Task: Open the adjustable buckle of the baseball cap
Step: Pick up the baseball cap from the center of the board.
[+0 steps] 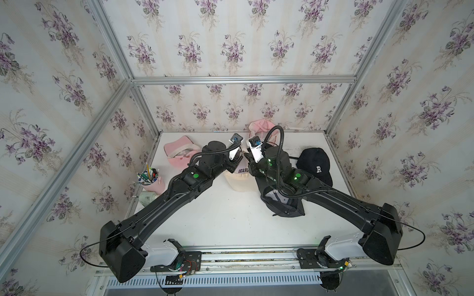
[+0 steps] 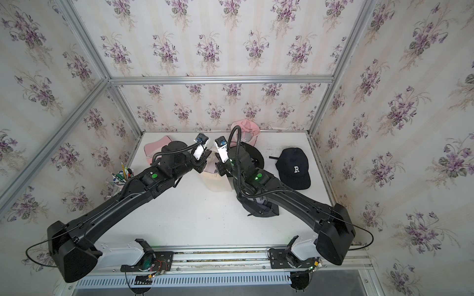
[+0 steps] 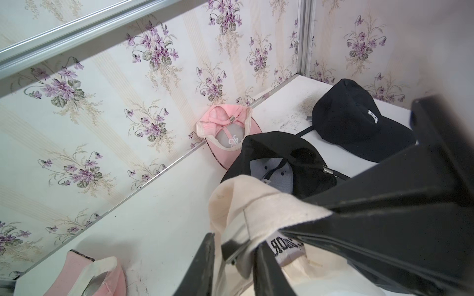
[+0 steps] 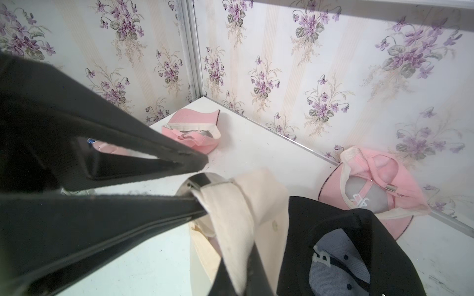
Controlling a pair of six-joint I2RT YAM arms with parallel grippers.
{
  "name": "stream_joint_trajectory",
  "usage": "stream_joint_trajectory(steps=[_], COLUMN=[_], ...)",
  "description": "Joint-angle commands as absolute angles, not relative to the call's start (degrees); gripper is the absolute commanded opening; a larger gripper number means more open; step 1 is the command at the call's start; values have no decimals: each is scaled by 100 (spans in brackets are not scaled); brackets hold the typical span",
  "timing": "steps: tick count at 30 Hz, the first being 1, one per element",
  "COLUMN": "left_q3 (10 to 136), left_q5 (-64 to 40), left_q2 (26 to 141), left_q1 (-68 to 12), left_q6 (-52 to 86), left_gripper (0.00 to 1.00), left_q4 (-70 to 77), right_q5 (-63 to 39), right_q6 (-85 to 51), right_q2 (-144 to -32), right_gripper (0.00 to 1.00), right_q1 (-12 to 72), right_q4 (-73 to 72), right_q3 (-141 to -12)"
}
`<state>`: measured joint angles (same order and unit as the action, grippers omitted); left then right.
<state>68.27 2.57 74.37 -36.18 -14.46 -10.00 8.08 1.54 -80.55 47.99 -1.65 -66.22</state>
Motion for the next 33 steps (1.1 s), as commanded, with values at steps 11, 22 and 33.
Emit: stream_joint_trajectory(steps=[11, 22, 33], left_q3=[6905, 7041, 7248], left_q5=[137, -229, -685], left_q2=[7133, 7116, 7342], left_q1=[-3612, -3612, -3612], left_q6=[-861, -523, -396], left_gripper=[5, 6, 9], left_q4=[-659, -905, -1286], right_q5=[794, 572, 405], right_q6=[-4, 23, 289], right_q2=[-7625, -7561, -7600], right_gripper=[32, 42, 27], right_q1=[4668, 4667, 4667], right_q4=[-1332, -2160, -2250], right_q3=[-5732, -5541, -5669])
